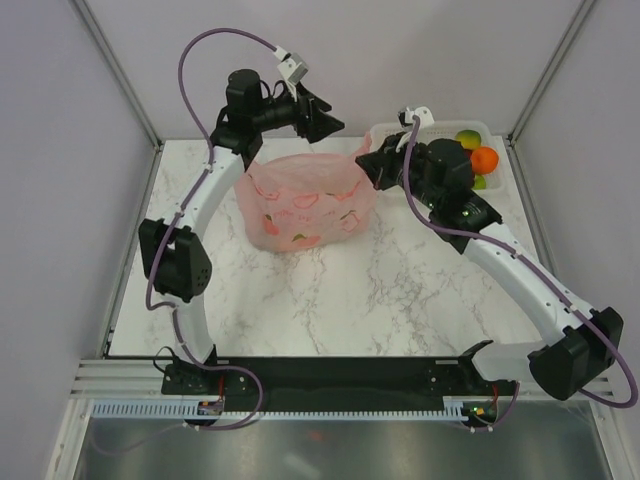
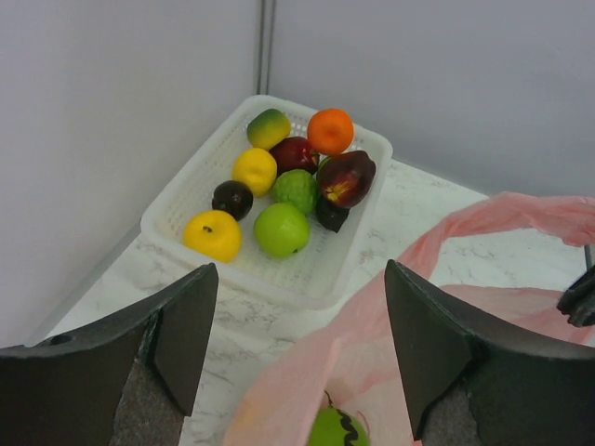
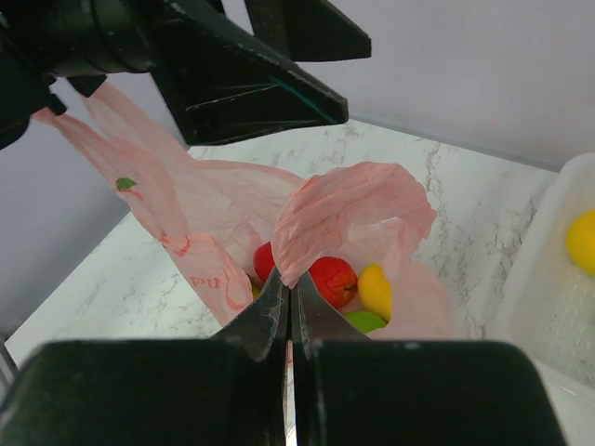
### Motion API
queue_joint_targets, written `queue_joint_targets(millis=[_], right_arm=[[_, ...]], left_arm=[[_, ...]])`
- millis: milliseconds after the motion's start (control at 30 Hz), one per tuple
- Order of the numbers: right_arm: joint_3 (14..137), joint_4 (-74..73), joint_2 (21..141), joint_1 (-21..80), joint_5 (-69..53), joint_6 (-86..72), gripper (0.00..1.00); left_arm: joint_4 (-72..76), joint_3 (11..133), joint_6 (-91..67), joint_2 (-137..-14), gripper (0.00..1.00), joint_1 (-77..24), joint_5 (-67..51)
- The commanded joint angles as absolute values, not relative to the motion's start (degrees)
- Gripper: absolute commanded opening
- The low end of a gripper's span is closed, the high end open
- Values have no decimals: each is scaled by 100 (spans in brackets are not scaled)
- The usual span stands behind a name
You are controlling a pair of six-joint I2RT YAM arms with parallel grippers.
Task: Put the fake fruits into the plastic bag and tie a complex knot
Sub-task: Tie the plastic bag at the center of the board.
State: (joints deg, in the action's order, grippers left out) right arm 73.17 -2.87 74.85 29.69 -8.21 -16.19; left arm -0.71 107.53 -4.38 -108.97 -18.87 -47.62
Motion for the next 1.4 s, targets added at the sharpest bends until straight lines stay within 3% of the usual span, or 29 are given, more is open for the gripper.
queue_joint_targets(millis=[0, 233, 500, 700, 867, 1067, 1367], right_arm=[[7111, 254, 7207, 2936, -852, -1468, 0], [6899, 501, 7084, 2927, -835, -1213, 0], [6794, 676, 7137, 2874, -800, -1160, 0], [6627, 765, 7058, 2813, -747, -1160, 0], [6504, 852, 6917, 2716, -747, -1134, 0], [6399, 976, 6785, 2637, -835, -1116, 0], [6469, 976, 6891, 2566, -1195, -1116, 0]], left_arm=[[466, 11626, -720, -11468, 78, -1775, -5685], [475, 12041, -651, -12102, 75, -1977, -5756], [483, 11971, -993, -12418, 75, -2205, -7487], [510, 11865, -1081, -12349, 67, -2426, -8041], [527, 11392, -1275, -12147, 70, -2522, -8813], [536, 10986, -1089, -11971, 69, -2496, -8849], [597, 10845, -957, -11733, 74, -2496, -8255]])
